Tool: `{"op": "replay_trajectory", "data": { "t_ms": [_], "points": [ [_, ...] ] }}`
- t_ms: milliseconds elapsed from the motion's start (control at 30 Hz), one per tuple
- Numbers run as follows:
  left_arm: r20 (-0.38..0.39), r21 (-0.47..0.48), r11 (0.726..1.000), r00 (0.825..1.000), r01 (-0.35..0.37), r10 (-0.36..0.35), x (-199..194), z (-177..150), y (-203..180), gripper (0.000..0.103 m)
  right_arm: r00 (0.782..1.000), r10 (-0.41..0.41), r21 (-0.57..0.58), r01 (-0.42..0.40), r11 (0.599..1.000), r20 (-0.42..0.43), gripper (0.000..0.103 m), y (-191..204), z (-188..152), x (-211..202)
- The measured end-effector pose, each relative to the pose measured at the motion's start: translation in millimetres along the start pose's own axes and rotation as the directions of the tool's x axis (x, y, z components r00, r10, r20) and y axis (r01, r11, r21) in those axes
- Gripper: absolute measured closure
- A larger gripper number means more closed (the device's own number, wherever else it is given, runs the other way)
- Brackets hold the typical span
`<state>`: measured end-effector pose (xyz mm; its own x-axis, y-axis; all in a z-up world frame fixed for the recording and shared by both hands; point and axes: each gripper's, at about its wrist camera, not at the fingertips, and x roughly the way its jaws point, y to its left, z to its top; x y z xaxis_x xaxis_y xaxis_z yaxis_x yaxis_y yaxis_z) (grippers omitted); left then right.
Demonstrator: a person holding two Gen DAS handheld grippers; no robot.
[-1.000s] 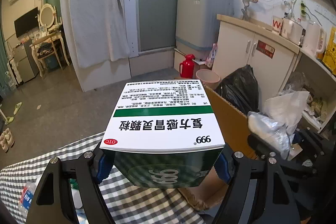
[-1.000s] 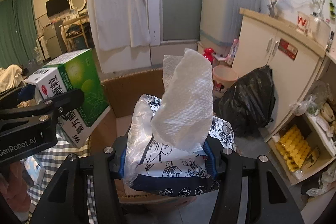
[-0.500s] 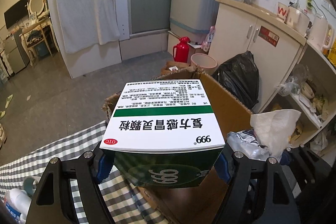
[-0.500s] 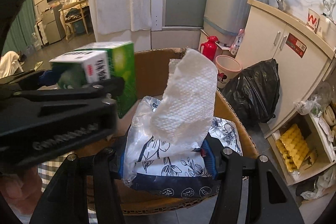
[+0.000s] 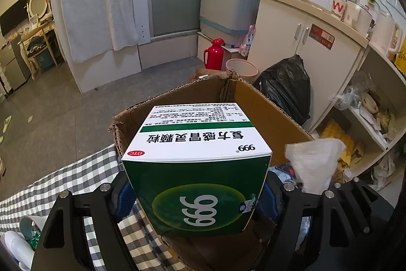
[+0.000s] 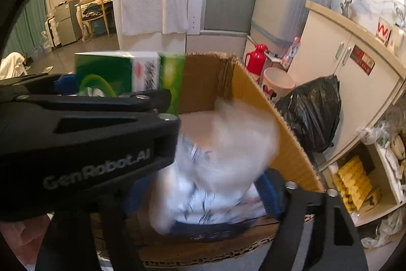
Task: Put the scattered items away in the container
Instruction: 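Carry the medicine box and tissue pack with both grippers toward the cardboard box, then open both grippers to drop the medicine box and tissue pack into the cardboard box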
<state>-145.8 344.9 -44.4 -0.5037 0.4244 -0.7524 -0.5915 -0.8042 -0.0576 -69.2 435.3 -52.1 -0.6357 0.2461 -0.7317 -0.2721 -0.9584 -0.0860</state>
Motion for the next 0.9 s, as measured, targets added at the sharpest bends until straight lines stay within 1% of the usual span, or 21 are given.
{"op": "replay_trajectory", "data": {
  "t_ms": [33, 100, 167, 267, 467, 600, 700, 900],
  "points": [
    [-0.001, -0.005, 1.000, 1.000, 0.005, -0.005, -0.2, 0.2, 0.7, 0.021, 1.000, -0.008, -0.006, 0.008, 1.000, 0.018, 0.021, 0.6, 0.2, -3.6],
    [0.001, -0.014, 1.000, 1.000, 0.016, -0.016, -1.2, 1.6, 1.5, 0.019, 0.999, -0.006, -0.007, 0.006, 1.000, 0.044, 0.019, 1.2, 0.4, -8.9],
    [0.012, -0.018, 1.000, 1.000, 0.022, -0.022, -4.4, 3.3, 2.0, 0.016, 0.998, 0.009, -0.003, -0.009, 1.000, 0.061, 0.019, 2.8, 0.2, -13.5],
    [0.037, -0.015, 0.999, 0.999, 0.030, -0.030, -12.1, 5.5, 1.6, 0.012, 0.997, 0.008, 0.000, -0.008, 1.000, 0.082, 0.018, 4.3, 1.1, -22.0],
    [0.079, -0.018, 1.000, 0.997, 0.017, -0.016, -29.6, 9.6, 6.0, 0.011, 0.991, 0.016, 0.009, -0.018, 1.000, 0.134, 0.018, 8.4, 4.5, -43.6],
    [0.106, -0.045, 0.999, 0.994, 0.017, -0.012, -44.8, 13.2, 15.9, 0.011, 0.985, 0.025, 0.023, -0.030, 0.999, 0.174, 0.018, 13.2, 8.0, -59.9],
    [0.125, -0.062, 0.998, 0.992, 0.001, 0.007, -57.7, 16.2, 23.9, 0.011, 0.980, 0.034, 0.028, -0.040, 0.999, 0.194, 0.015, 16.9, 10.7, -71.2],
    [0.153, -0.108, 0.993, 0.987, -0.041, 0.057, -90.2, 14.4, 48.5, 0.011, 0.972, 0.062, 0.025, -0.070, 0.997, 0.227, 0.013, 30.4, 12.3, -91.1]
  ]
}}
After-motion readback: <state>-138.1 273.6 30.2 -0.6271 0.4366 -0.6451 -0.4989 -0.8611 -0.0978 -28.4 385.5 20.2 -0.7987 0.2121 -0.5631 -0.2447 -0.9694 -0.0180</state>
